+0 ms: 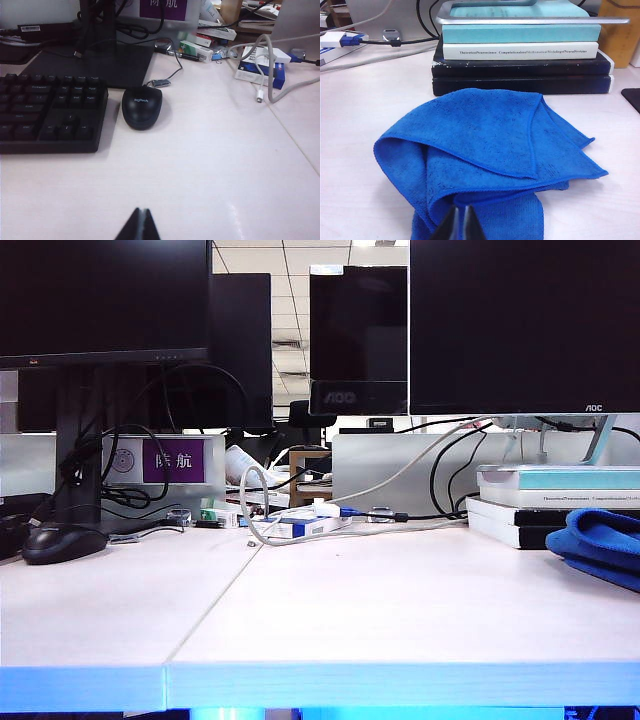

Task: Wipe the table from right to left using the rag.

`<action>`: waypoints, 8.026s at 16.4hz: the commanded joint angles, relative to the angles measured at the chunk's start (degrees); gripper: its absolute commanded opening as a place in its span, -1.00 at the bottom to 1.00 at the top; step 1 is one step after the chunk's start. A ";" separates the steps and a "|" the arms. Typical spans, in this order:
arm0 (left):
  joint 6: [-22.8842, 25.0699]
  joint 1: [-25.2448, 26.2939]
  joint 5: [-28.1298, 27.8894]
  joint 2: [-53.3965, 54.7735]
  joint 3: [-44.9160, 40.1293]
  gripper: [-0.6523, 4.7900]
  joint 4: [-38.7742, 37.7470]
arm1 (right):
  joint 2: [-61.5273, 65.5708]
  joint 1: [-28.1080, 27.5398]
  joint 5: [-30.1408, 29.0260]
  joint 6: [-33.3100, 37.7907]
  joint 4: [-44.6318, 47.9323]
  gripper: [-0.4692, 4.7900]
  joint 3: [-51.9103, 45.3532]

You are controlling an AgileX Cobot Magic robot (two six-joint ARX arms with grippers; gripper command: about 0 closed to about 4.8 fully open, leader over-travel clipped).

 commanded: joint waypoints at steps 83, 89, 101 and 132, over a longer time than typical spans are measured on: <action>15.34 -28.83 25.75 70.53 100.65 -0.78 -52.37 | 101.68 -0.42 -1.60 -6.71 -51.30 0.70 83.23; 15.34 -28.83 25.73 70.53 100.65 -0.78 -50.97 | 106.12 -5.88 -5.57 -8.13 -49.07 0.70 83.23; 15.30 -28.83 25.73 70.55 100.65 -0.78 -50.05 | 113.96 -5.51 -4.90 -9.18 -46.40 0.52 83.21; 15.28 -28.83 25.81 70.53 100.65 -0.78 -50.14 | 114.05 -1.31 -7.15 -5.60 -49.31 -0.84 83.21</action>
